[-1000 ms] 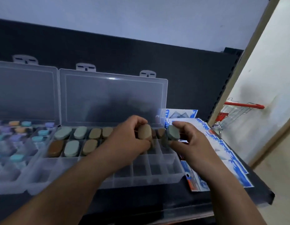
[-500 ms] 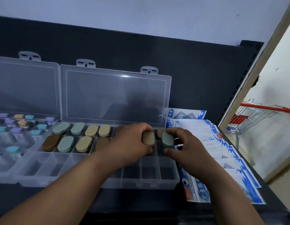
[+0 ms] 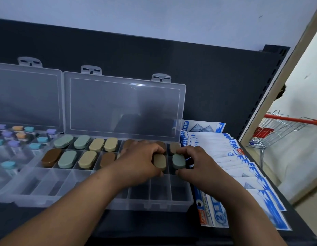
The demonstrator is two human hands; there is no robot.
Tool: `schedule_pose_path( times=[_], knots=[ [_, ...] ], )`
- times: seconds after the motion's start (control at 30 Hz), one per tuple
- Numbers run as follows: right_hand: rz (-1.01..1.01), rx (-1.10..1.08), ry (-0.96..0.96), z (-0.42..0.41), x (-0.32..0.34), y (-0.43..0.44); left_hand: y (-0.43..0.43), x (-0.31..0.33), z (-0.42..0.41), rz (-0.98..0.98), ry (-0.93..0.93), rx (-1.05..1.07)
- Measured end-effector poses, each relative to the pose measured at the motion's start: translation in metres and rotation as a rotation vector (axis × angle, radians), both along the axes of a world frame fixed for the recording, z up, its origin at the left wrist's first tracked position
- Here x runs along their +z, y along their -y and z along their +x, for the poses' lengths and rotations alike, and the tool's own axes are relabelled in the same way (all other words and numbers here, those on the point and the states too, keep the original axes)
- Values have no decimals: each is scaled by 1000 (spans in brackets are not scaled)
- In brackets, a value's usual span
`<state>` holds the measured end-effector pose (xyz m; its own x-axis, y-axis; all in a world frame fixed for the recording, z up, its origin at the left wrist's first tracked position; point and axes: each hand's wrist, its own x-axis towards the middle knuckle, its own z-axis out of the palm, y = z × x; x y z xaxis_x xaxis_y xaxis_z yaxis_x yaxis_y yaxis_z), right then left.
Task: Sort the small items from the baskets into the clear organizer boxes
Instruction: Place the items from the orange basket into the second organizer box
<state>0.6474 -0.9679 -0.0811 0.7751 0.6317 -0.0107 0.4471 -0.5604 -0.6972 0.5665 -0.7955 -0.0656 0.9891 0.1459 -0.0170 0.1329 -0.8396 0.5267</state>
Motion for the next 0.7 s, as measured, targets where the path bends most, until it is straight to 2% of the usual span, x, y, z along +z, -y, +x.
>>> schedule_pose_path(
  times=[0.2, 0.33, 0.37, 0.43, 0.53, 0.7],
  knots=[
    [-25, 20, 5, -4, 5, 0, 2, 0, -2, 20, 9, -16],
    [-26, -14, 175, -10, 14, -5, 2, 8, -10, 77, 119, -20],
    [-49, -37, 251, -12, 18, -8, 1, 9, -12, 114, 164, -16],
    [-135, -70, 396, -15, 23, -16, -7, 11, -15, 313, 218, 22],
    [-269, -50, 517, -22, 27, -30, -23, 12, -23, 584, 194, 130],
    [-356, 36, 522, -45, 28, -59, -49, 12, -63, 641, 234, 227]
  ],
)
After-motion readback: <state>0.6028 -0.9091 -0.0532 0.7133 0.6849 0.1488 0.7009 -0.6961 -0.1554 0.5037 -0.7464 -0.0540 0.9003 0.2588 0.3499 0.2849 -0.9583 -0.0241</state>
